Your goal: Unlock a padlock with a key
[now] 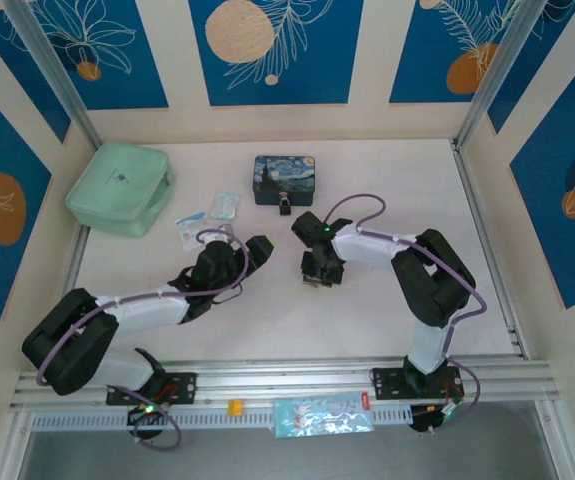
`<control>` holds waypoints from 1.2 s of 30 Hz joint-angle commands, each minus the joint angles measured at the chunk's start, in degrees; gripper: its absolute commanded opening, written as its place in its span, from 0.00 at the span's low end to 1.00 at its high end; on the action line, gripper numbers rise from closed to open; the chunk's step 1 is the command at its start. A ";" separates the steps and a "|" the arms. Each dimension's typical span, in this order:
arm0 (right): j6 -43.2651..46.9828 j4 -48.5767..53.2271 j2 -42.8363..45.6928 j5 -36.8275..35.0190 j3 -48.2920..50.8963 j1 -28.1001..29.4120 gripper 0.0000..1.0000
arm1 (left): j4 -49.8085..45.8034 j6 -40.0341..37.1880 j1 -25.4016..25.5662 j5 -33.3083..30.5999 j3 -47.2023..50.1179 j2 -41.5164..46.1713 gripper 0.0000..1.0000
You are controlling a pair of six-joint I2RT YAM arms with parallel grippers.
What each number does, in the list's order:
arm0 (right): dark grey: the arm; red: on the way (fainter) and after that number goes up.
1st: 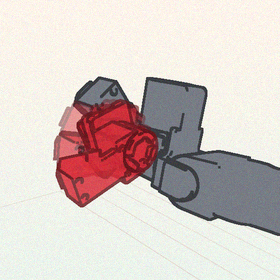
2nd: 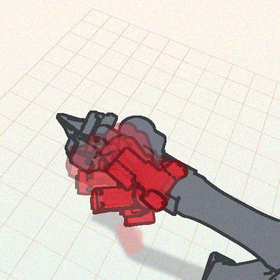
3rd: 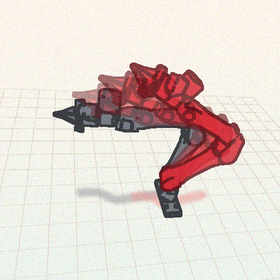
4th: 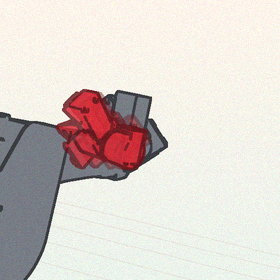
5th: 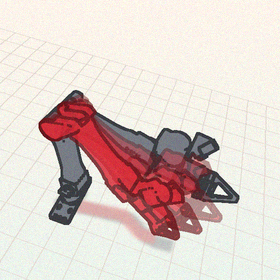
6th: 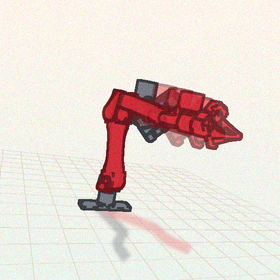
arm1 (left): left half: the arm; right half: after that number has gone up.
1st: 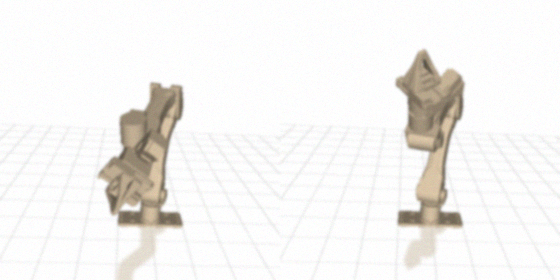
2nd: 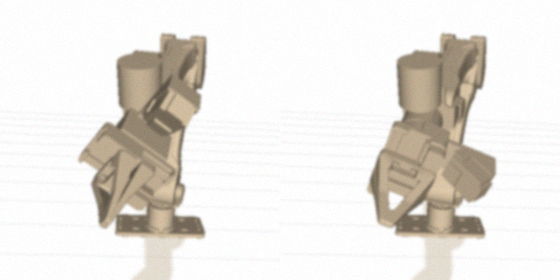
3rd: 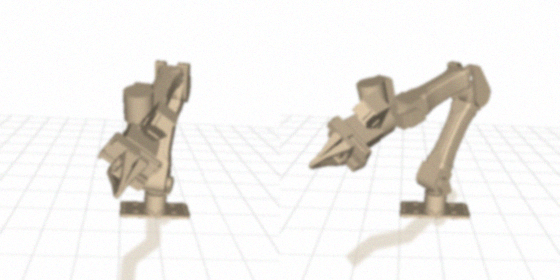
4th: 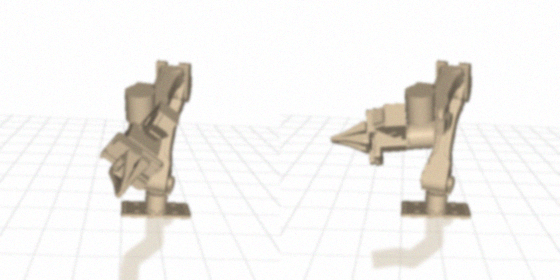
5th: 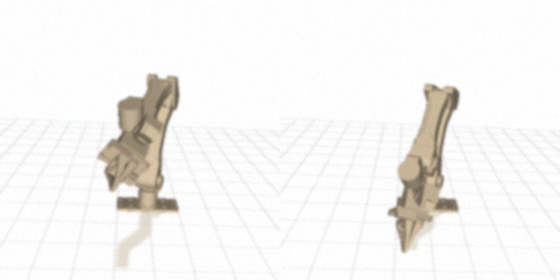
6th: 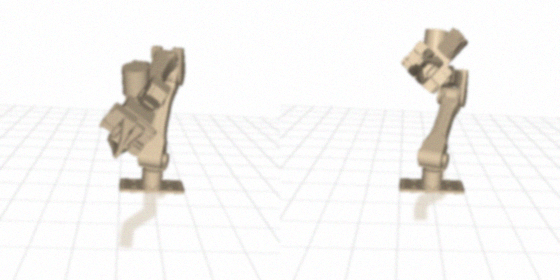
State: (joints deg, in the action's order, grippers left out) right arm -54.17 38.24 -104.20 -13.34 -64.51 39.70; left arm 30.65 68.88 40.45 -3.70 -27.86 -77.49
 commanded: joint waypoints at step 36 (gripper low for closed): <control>36.16 -21.01 14.39 19.25 10.48 -6.74 0.00 | 14.59 4.03 -1.05 11.46 -0.44 -10.37 0.76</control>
State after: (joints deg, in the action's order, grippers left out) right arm -15.38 18.72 -92.36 2.20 -55.00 33.52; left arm 41.60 71.57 38.72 7.44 -27.90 -87.31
